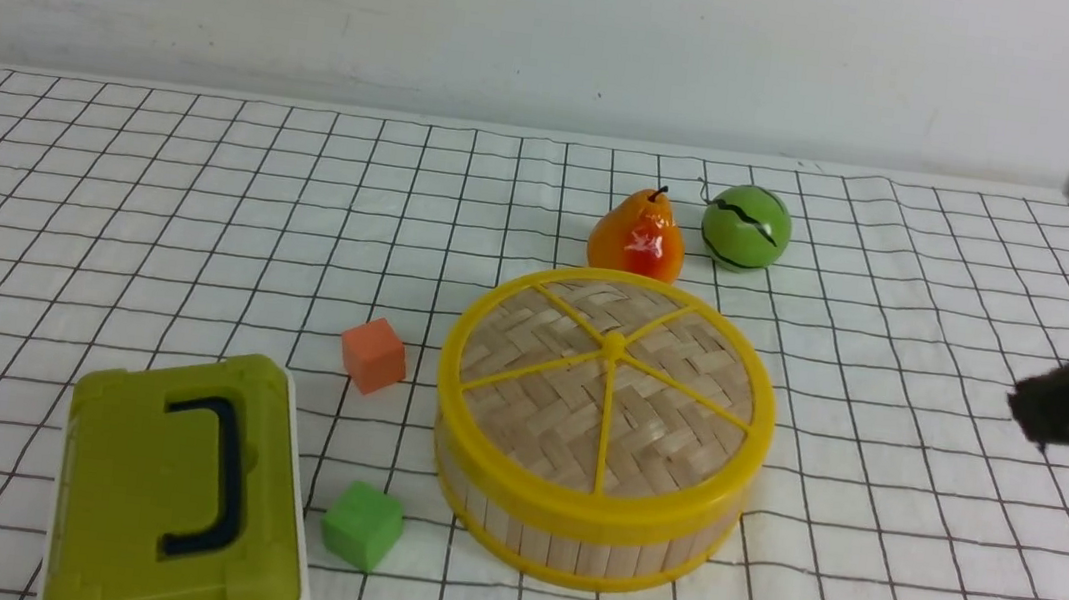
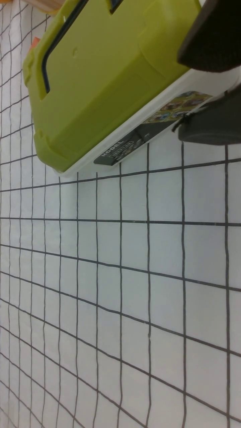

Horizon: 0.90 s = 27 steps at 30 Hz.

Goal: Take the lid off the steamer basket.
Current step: Use the right arm to lift the lid of the steamer

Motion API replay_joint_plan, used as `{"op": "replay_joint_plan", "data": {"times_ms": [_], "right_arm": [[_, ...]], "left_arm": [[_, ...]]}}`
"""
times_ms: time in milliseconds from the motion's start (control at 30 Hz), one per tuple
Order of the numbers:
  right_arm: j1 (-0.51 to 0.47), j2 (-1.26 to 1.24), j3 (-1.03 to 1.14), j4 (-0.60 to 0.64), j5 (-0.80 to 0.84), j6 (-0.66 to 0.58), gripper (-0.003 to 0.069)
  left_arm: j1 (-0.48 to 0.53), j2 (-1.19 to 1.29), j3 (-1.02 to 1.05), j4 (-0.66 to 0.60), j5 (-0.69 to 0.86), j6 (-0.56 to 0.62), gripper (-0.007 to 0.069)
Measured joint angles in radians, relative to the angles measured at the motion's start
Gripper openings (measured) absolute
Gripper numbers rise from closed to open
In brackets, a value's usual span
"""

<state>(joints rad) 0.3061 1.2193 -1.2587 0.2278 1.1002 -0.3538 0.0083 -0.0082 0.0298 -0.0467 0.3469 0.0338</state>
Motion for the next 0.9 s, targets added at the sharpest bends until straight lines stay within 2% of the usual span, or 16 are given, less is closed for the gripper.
{"op": "replay_joint_plan", "data": {"times_ms": [267, 400, 533, 667, 700, 800, 900], "right_arm": [[0.116, 0.269, -0.212, -0.049, 0.013, 0.028, 0.0008], [0.137, 0.398, -0.315, -0.049, 0.017, 0.049, 0.0050], [0.142, 0.546, -0.435, -0.056, 0.041, 0.093, 0.0183], [0.143, 0.661, -0.525, -0.063, 0.040, 0.106, 0.0356], [0.143, 0.661, -0.525, -0.063, 0.040, 0.106, 0.0356], [0.143, 0.730, -0.575, -0.063, 0.021, 0.111, 0.0436], [0.143, 0.778, -0.600, -0.055, -0.005, 0.118, 0.0453]], "left_arm": [[0.000, 0.000, 0.000, 0.000, 0.000, 0.000, 0.0240], [0.000, 0.000, 0.000, 0.000, 0.000, 0.000, 0.0240], [0.000, 0.000, 0.000, 0.000, 0.000, 0.000, 0.0240], [0.000, 0.000, 0.000, 0.000, 0.000, 0.000, 0.0240], [0.000, 0.000, 0.000, 0.000, 0.000, 0.000, 0.0240], [0.000, 0.000, 0.000, 0.000, 0.000, 0.000, 0.0240], [0.000, 0.000, 0.000, 0.000, 0.000, 0.000, 0.0240]]}}
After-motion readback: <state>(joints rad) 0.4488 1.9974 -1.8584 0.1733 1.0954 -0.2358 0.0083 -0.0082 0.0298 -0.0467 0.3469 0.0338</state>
